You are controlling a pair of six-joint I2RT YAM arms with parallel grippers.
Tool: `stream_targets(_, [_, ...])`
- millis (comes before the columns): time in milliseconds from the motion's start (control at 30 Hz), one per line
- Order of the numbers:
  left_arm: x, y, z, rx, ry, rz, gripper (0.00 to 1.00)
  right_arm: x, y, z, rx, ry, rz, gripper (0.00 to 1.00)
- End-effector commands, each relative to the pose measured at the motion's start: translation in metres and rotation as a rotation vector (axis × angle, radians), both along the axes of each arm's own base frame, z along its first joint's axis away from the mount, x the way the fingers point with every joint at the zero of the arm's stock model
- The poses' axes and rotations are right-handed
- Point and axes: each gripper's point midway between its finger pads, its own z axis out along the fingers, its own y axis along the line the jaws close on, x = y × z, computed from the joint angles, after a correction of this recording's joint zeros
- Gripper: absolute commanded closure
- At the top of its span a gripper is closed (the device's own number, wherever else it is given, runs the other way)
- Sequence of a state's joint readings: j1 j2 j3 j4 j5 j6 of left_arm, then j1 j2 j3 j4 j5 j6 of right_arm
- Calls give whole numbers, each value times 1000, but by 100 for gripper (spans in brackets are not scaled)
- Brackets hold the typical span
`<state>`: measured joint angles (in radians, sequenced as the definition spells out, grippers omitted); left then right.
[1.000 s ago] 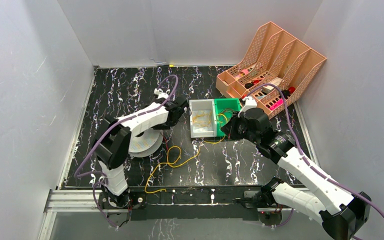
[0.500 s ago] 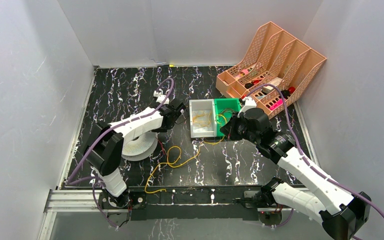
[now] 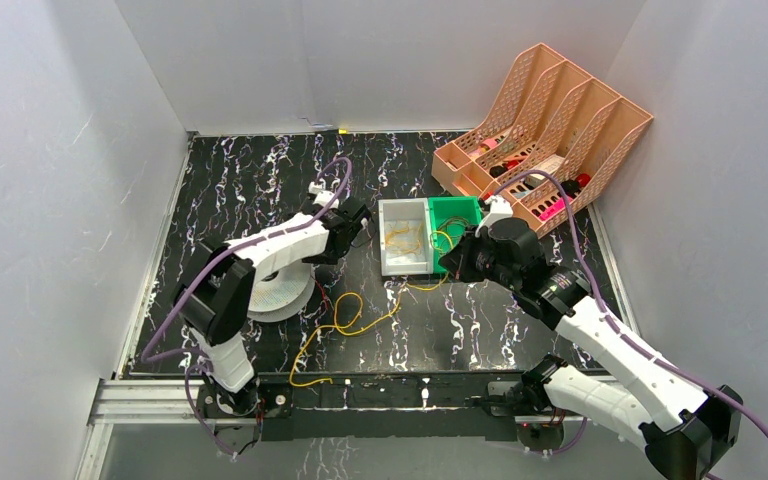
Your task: Wrap the cables
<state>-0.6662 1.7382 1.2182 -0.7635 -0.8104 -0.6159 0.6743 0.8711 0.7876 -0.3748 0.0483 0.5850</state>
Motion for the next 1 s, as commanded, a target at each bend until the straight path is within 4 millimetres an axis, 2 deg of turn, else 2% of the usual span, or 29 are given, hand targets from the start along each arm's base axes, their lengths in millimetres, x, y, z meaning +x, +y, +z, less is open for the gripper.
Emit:
stream_targets(0, [7,18,1,100,13,25,24,4,3,14,52,-46,-3,100])
stream_targets(267, [9,32,3,215,30,44,27,2,5,9,56,-46,9,100])
stream_targets(400, [7,36,0,263,53,54,32,2,8,6,61,-39,22,100])
stream_targets(633, [7,34,0,247,52,47,59,3,9,5,60,-39,22,100])
stream_targets(800, [9,32,13,218,22,39,80,3,9,4,60,-35,22,100])
stream_targets(967, [11,30,32,188,-12,23,88,4,11,4,65,-30,23,100])
